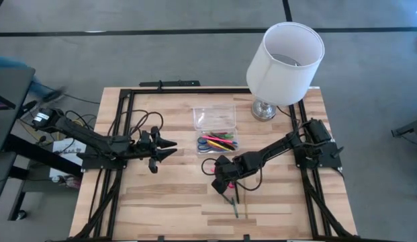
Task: Pick & place school supplies into a supply box
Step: Put the pink pen into the transparent supply box
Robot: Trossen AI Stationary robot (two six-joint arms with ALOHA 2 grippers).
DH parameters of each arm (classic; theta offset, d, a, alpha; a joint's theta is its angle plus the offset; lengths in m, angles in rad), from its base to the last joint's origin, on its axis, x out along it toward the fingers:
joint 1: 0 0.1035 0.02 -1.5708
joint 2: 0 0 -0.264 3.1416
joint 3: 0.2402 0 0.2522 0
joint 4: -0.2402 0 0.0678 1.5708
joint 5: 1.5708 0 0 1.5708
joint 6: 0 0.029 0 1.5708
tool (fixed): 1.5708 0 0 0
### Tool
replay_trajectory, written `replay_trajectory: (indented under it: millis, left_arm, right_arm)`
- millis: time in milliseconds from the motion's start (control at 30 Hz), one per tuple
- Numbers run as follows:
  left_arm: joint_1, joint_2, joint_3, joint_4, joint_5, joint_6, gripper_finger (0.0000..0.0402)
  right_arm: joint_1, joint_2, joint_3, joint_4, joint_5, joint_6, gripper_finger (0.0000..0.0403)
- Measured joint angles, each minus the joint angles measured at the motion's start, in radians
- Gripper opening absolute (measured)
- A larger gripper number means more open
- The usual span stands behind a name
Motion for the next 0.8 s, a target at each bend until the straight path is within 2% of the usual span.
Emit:
replay_trajectory:
  millis: [200, 433, 800]
  left_arm:
    - [0.0, 0.0, 0.0, -0.001, -0.003, -0.002, 0.0116]
    - [0.0, 0.0, 0.0, -0.001, -0.003, -0.029, 0.0116]
    - [0.0, 0.0, 0.0, 0.0, -0.002, -0.048, 0.0116]
  right_arm:
    - [0.0, 0.001, -0.001, 0.002, 0.007, -0.003, 0.0017]
    - [0.0, -0.006, 0.001, 0.041, 0.022, -0.032, 0.0004]
    - [-0.012, -0.001, 0.137, 0.006, 0.037, -0.221, 0.0002]
